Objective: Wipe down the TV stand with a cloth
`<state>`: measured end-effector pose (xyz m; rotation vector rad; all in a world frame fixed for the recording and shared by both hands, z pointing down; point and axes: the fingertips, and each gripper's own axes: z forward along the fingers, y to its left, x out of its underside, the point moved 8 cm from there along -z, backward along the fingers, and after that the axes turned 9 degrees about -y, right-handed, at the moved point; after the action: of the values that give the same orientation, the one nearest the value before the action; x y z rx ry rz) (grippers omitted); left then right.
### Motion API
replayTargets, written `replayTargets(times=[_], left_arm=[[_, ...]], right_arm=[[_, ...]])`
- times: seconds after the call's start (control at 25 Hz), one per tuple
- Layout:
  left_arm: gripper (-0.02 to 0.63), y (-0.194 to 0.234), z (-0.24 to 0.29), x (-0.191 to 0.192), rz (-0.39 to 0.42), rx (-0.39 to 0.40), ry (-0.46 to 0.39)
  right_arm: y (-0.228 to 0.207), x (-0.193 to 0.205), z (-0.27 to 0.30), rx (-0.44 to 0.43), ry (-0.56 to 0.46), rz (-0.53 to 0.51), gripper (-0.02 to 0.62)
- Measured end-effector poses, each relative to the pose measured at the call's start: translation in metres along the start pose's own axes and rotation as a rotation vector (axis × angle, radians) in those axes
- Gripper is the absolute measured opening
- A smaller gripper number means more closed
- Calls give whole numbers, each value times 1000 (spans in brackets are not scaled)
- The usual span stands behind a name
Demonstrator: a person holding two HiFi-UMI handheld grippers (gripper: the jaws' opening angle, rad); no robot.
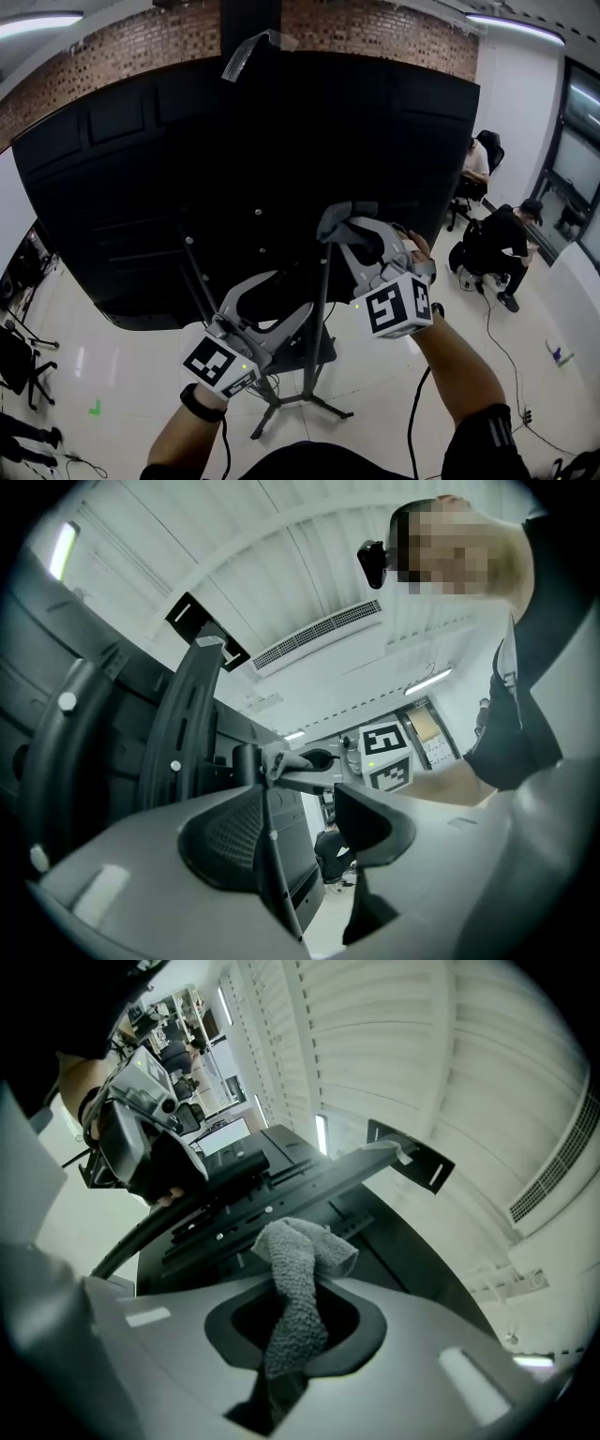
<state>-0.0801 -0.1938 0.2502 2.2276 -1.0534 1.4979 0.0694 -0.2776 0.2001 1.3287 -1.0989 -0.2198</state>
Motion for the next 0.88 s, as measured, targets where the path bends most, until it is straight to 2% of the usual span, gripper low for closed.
replayTargets(times=[0.32,0.56,0.88], left_arm=[[259,-17,31,12,41,30,36],[259,-21,47,27,16,16,45],[259,-34,68,49,-9,23,69]], right_arm=[[-20,44,16,-24,56,41,40],[-45,87,5,-23,85,210,40],[-82,135,-29,64,129,338,40]])
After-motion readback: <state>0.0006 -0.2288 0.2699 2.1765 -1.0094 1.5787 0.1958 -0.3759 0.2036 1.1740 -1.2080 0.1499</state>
